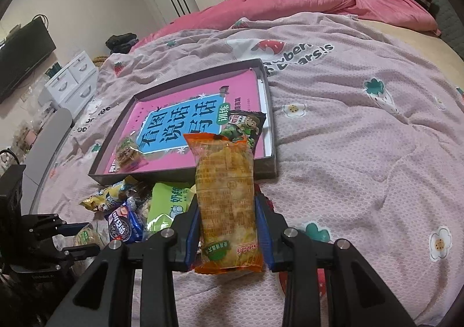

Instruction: Organize snacks

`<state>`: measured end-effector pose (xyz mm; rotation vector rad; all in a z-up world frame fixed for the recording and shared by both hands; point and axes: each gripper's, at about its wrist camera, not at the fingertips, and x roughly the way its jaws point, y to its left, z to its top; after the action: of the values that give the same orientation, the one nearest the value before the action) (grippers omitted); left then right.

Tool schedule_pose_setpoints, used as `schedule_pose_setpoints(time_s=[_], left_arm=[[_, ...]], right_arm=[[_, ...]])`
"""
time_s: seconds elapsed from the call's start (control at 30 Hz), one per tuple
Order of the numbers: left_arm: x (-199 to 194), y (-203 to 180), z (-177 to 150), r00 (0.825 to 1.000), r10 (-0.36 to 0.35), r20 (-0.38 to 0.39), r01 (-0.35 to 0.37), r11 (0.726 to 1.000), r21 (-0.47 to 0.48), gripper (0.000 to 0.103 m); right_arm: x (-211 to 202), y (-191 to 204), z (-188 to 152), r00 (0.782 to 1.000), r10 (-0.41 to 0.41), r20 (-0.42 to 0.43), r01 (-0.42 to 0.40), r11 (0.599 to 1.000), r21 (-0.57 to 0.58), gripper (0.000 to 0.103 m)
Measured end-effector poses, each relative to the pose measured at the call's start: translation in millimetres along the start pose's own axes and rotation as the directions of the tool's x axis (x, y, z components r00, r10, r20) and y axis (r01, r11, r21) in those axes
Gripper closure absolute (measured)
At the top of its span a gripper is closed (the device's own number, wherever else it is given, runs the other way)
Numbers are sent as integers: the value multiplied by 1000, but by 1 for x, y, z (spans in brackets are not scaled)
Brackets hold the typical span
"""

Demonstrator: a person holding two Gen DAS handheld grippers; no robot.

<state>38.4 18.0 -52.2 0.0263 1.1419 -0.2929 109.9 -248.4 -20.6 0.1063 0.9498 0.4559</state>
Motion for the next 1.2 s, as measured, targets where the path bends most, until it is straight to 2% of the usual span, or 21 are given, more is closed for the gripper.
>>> schedule_pose_setpoints(time_s=[0.43,0.73,1.2], left_arm=[[-38,3,14,988,6,154,3,998,-62,60],[-49,16,22,977,27,210,1,991,-134,60],[-60,14,39,960,34,279,17,984,-179,60]], right_arm=[[-15,11,4,996,58,67,-55,998,-35,68],[-20,23,7,990,104,90,-97,992,-75,68],[-29,32,13,978,146,147,-131,986,-104,68]])
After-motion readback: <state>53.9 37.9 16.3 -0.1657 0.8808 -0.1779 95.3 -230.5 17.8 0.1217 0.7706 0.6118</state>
